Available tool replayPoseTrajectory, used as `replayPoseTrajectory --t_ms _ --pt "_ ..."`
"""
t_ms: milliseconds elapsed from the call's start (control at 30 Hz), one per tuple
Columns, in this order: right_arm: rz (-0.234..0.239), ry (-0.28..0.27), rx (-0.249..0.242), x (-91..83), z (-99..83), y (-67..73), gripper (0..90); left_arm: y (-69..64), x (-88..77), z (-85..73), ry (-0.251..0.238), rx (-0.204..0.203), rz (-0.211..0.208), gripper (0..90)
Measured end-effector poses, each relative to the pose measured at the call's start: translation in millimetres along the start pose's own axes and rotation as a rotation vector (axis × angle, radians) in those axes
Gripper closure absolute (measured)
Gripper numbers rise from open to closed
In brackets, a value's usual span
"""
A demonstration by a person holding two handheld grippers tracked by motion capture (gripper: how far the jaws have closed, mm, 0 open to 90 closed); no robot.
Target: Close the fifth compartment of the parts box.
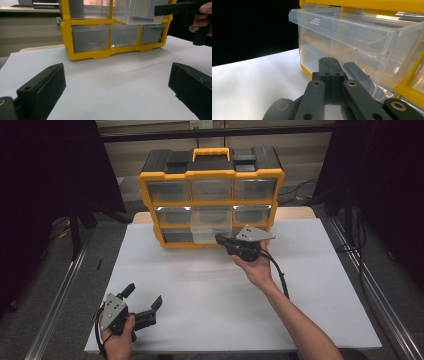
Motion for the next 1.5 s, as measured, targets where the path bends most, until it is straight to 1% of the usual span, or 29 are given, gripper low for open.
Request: replayPoseTrajectory --t_ms 33,133,400,867,967,1167,1500 --pt "0.001 0.003 -0.003 -0.2 0.0 -0.3 90.0 -0.1 -0.1 0.0 0.000 0.000 0.000 1.3" --pt "-0.017 -0.003 -0.002 1.0 0.5 -3.9 90.0 -0.3 0.0 0.0 -0.001 -0.003 -0.001 1.3" --pt "-0.021 -0.002 -0.003 2.8 1.4 -8.0 90.0 0.4 0.4 -0.2 0.001 -0.001 0.002 1.3" --pt "-0.019 -0.003 -0.006 9.5 2.4 -10.2 90.0 0.8 0.6 -0.4 0.001 -0.002 0.003 1.3" --pt "-0.028 -0.005 0.000 11.2 2.4 -12.8 90.0 0.5 0.9 -0.3 -0.001 -0.006 0.003 1.3" --pt "-0.028 -0.005 0.002 14.1 2.7 -15.5 90.0 1.2 0.5 -0.4 0.003 -0.005 0.003 1.3" --pt "-0.041 -0.007 0.009 18.1 1.8 -19.6 90.0 1.3 0.3 -0.2 0.003 -0.001 0.002 1.3"
Point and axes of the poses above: each handheld gripper's, and its own axes: x roughly forward along the jaws, z roughly out of its top, y roughly to its left, the point moved 10 cm from there along x, roughly forward along the jaws, and after that the axes turned 13 degrees about -x, right-handed, at the moved point
